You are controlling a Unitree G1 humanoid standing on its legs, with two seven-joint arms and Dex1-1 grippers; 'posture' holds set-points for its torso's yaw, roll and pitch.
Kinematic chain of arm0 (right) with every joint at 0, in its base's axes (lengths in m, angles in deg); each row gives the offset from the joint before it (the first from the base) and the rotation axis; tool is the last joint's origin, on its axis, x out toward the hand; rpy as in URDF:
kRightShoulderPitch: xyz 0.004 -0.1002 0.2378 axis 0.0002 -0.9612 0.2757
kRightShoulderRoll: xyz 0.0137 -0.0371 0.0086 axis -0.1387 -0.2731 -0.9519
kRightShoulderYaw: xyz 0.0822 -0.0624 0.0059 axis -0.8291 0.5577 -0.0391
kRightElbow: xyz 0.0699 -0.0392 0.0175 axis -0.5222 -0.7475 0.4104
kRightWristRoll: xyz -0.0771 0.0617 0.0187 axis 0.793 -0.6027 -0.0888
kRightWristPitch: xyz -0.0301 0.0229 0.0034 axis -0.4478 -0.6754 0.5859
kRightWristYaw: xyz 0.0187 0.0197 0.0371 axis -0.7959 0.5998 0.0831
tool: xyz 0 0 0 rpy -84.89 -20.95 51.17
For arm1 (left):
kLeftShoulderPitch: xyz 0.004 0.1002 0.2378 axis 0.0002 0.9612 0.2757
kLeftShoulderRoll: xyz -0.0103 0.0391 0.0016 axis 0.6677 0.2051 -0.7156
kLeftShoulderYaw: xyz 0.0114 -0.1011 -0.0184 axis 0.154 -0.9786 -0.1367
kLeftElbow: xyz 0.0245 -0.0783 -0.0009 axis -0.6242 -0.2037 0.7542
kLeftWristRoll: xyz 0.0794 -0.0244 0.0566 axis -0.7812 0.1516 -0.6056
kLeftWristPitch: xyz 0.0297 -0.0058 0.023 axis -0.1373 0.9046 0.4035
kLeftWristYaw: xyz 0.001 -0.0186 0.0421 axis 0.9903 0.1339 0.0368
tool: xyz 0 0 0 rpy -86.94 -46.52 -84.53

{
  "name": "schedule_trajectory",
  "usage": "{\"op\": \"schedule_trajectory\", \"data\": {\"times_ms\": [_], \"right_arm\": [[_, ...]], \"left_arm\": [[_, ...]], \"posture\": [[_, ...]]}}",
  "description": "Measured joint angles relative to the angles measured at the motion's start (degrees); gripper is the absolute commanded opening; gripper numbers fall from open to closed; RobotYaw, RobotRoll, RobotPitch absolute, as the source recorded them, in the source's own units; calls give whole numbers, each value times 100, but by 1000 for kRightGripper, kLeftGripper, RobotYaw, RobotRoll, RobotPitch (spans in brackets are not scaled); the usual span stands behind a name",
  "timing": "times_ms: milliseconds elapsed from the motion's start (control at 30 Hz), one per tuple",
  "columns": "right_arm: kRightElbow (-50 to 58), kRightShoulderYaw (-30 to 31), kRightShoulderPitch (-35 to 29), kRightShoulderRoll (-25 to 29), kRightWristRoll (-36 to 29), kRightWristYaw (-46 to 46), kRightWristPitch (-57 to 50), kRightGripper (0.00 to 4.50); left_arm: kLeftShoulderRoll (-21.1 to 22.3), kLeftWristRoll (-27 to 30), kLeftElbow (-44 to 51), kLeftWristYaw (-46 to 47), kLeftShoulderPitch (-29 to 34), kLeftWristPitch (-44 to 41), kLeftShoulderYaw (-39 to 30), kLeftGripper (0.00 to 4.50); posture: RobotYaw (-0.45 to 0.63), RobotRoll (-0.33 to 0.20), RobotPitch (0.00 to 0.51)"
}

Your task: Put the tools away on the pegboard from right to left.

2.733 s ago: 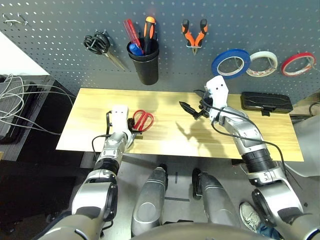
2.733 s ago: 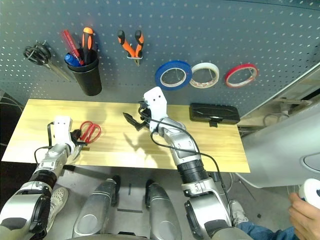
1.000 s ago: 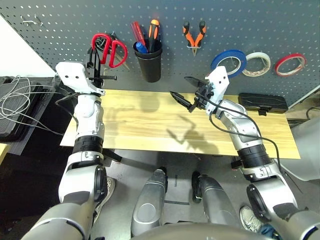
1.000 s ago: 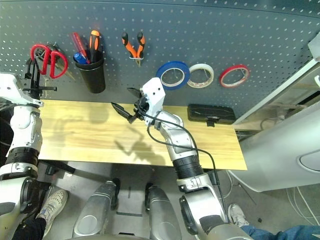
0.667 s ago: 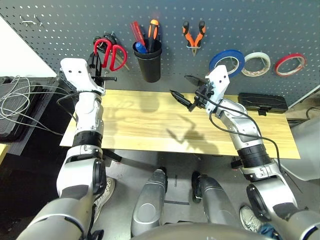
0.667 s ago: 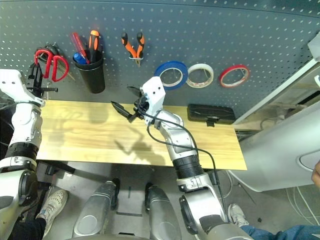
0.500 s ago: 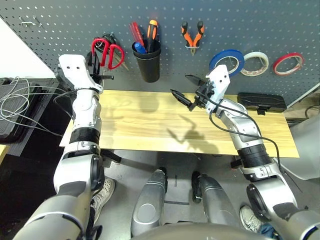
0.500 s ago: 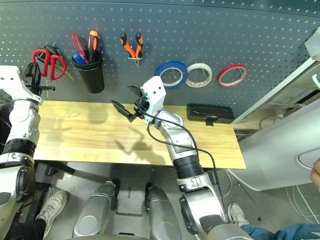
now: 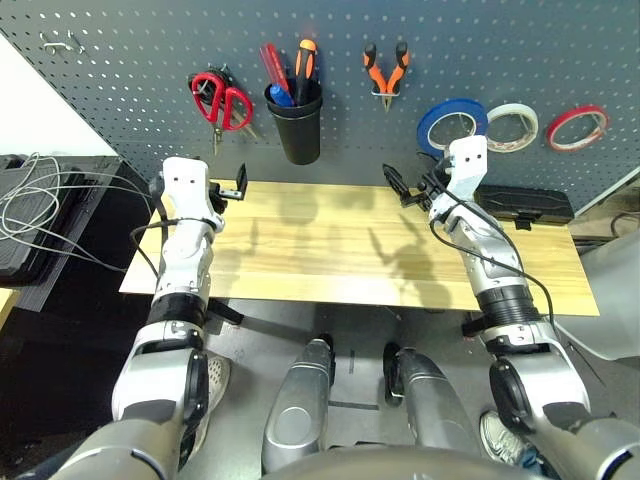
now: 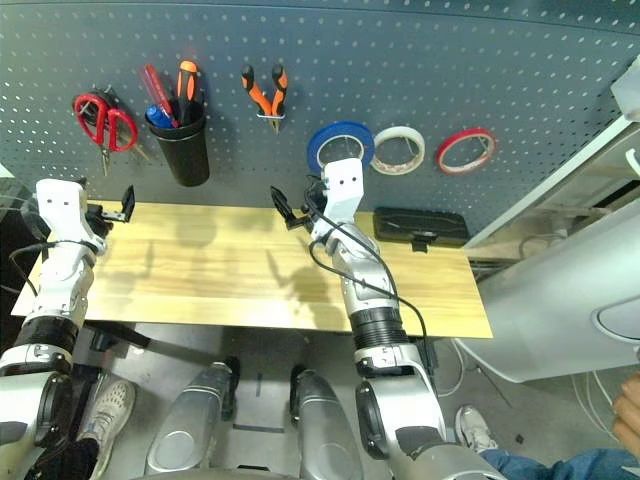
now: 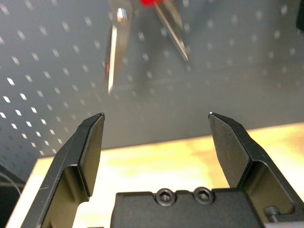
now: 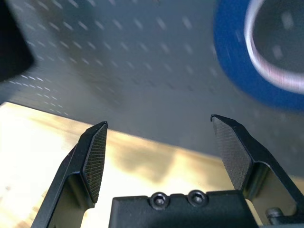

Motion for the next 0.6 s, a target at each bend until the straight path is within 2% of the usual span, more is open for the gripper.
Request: {"op": "schedule_trajectory", "data": {"times_ms": [200, 600], "right_arm": [[-745, -281, -13, 60, 4, -371, 177, 4500], [-1516, -615, -9, 643, 51, -633, 675, 4500]], "left_arm": [[-234, -30, 50, -14, 243, -282, 154, 4467], [-440, -217, -341, -126, 109, -379, 383, 4467]], "posture": [[98, 0, 190], [21, 0, 201]]}}
